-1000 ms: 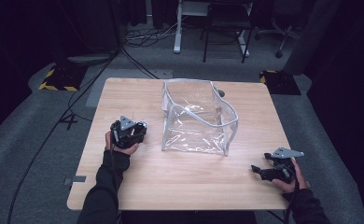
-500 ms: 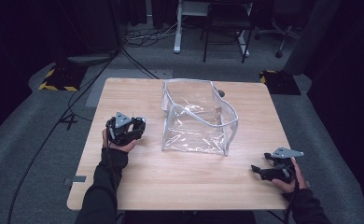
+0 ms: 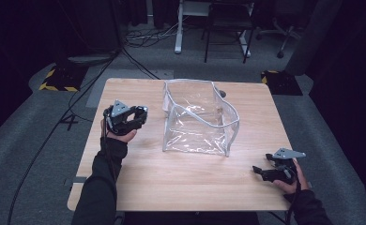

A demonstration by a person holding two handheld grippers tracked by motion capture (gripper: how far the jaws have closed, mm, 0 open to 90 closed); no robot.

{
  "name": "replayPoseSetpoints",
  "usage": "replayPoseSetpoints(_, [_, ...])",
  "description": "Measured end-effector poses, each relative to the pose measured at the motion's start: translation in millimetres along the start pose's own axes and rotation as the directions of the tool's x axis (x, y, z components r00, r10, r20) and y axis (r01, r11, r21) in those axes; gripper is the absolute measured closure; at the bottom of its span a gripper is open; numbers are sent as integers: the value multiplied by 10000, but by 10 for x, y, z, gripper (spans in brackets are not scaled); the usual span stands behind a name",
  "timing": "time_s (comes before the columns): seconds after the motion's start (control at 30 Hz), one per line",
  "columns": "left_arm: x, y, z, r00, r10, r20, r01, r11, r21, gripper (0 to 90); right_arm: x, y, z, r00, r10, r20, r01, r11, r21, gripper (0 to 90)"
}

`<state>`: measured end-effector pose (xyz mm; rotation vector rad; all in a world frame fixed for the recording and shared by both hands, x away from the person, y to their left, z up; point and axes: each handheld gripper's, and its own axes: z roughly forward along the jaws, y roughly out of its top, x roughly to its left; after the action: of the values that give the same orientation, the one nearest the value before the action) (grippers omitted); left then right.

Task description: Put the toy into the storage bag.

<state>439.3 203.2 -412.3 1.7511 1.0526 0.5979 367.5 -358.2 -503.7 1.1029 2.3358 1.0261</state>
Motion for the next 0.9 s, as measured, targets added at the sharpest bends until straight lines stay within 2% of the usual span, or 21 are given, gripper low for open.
replayPoseSetpoints(0.1, [-17, 117, -2, 9992, 389, 76, -390, 9992, 128, 469, 1, -1, -4, 10000, -20, 21, 20, 10000, 13, 147])
replayPoseSetpoints(0.2, [-17, 205, -4, 9985, 529, 154, -531, 9985, 120, 469, 1, -1, -1, 10000, 16, 18, -16, 10000, -6, 147])
replayPoseSetpoints(0.23, [-23, 232, 4, 9990, 393, 205, -395, 9992, 71, 469, 1, -1, -1, 10000, 17, 18, -17, 10000, -7, 147])
replayPoseSetpoints(0.43, [0, 450, 17, 9984, 542, 178, -542, 9985, -13, 469, 2, -1, -2, 10000, 27, 12, -27, 10000, -3, 147])
replayPoseSetpoints(0.5, [-13, 508, 14, 9992, 324, 247, -320, 9994, -153, 469, 0, -1, -4, 10000, 1, 5, -1, 10000, 22, 147])
replayPoseSetpoints(0.53, [-23, 555, 13, 9992, 356, 172, -352, 9992, -209, 469, 0, -2, -2, 10000, -1, 12, 1, 10000, -4, 147])
replayPoseSetpoints(0.7, [-51, 738, -20, 9951, 967, 203, -967, 9953, -51, 469, 1, -2, -2, 10000, 9, 11, -9, 10000, -1, 147])
replayPoseSetpoints(0.83, [-87, 850, -11, 9931, 1014, 583, -1009, 9948, -123, 469, 1, -2, -1, 10000, 10, 19, -10, 10000, -8, 147])
replayPoseSetpoints(0.9, [-109, 894, 5, 9916, 1147, 597, -1144, 9934, -98, 469, 1, -2, -1, 10000, -1, 23, 1, 10000, -11, 147])
